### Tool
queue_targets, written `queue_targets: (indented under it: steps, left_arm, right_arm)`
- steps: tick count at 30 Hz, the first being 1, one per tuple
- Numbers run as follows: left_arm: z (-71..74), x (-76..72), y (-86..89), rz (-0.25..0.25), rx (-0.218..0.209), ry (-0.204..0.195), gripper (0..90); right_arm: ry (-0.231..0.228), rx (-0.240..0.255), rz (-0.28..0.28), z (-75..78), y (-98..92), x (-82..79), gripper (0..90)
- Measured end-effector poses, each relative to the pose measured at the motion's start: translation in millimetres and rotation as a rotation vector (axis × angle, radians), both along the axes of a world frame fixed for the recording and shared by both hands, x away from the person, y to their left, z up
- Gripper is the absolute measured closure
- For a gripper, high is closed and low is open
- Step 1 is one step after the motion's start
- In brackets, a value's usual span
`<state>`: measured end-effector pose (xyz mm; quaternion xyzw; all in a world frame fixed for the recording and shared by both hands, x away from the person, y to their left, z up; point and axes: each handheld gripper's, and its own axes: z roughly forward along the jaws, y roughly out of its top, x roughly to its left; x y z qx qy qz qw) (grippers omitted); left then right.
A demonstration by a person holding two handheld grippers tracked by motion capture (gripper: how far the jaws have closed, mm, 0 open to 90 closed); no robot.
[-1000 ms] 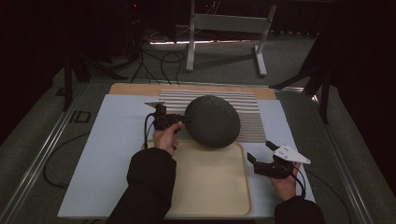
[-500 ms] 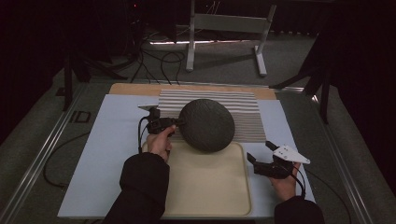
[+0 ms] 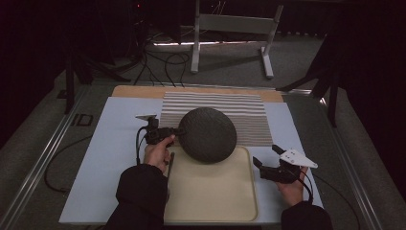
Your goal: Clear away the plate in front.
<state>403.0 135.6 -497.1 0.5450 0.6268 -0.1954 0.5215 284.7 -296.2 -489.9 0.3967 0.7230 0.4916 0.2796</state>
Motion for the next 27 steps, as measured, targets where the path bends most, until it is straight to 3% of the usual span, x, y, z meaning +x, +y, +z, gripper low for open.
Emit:
queue_targets:
  steps: [10, 23, 27]
  left_arm:
    - [-6.3, -13.2, 4.0, -0.010, -0.018, 0.007, 86.8]
    - [-8.1, -27.7, 4.1, -0.028, 0.013, 0.003, 86.6]
    - [-8.1, -32.9, 4.2, -0.040, 0.006, 0.001, 86.7]
  right_arm:
    - [0.000, 0.002, 0.002, -0.1, -0.2, 0.1, 9.1]
    - [0.002, 0.001, 0.002, -0.5, 0.3, 0.0, 9.1]
    - [0.001, 0.001, 0.001, -0.3, 0.3, -0.1, 9.1]
